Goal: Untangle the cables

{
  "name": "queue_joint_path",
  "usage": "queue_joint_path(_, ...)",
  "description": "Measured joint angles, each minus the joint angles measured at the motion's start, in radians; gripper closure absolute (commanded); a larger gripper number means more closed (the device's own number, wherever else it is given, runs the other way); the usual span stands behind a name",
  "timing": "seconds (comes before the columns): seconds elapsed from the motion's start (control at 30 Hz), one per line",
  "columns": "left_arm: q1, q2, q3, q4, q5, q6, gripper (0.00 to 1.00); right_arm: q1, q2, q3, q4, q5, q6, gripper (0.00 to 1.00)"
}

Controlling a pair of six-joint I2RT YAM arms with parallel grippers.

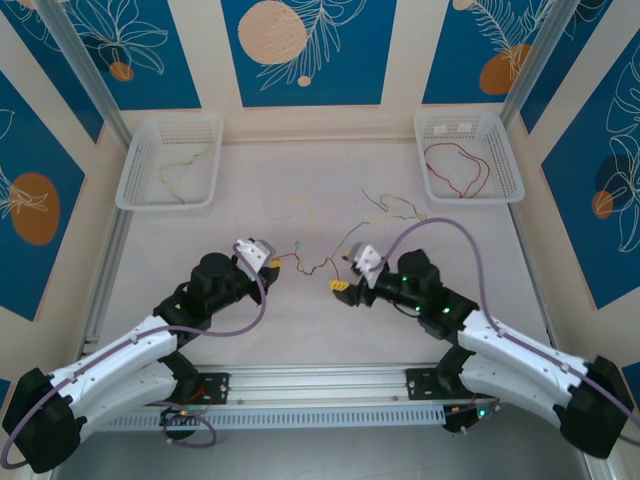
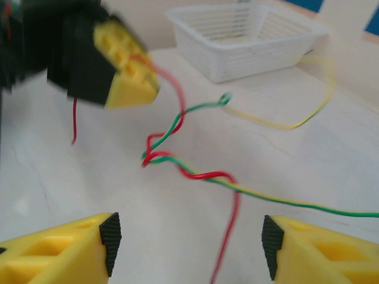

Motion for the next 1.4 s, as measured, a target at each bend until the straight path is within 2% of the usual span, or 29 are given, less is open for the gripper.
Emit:
queue_joint_path(0.1,0.0,-0.017,0.0,-0.021,-0.003,0.01,1.0,-0.007,0.033,-0.034,0.044,0.029,-0.099,0.3)
queue_joint_path(0.37,0.0,-0.067,0.0,-0.042,-0.005,0.02,1.0,-0.135,0.044,-0.021,0.13,0.02,-0.293,0.29)
queue_joint_path(0.67,0.0,-0.076,0.0,-0.05,-0.007,0.02,1.0,-0.225,0.182,0.088,0.144,-0.032,-0.46,0.32)
queue_joint_path(0.9,0.0,-0.079,0.0,-0.053,-0.007,0.02,1.0,-0.226,0.322,0.167,0.124,-0.061,-0.556,0.33)
queue_joint_path(1.13,0.0,-0.09,0.0,-0.053,-0.008,0.02,1.0,-0.193,0.307,0.175,0.055,-0.088,-0.595,0.32)
queue_joint_path(1.2,0.0,-0.088,0.0,-0.053,-0.008,0.02,1.0,-0.185,0.28,0.173,0.051,-0.097,-0.596,0.36)
queue_joint_path(1.27,0.0,-0.082,0.0,-0.052,-0.008,0.02,1.0,-0.18,0.262,0.173,0.056,-0.104,-0.599,0.5)
queue_joint_path(1.3,0.0,-0.077,0.0,-0.051,-0.008,0.02,1.0,-0.178,0.259,0.173,0.059,-0.105,-0.599,0.64)
queue_joint_path(1.33,0.0,-0.07,0.0,-0.051,-0.008,0.02,1.0,-0.176,0.261,0.173,0.061,-0.105,-0.594,0.73)
queue_joint_path(1.4,0.0,-0.06,0.0,-0.05,-0.008,0.02,1.0,-0.174,0.27,0.174,0.06,-0.105,-0.584,0.77)
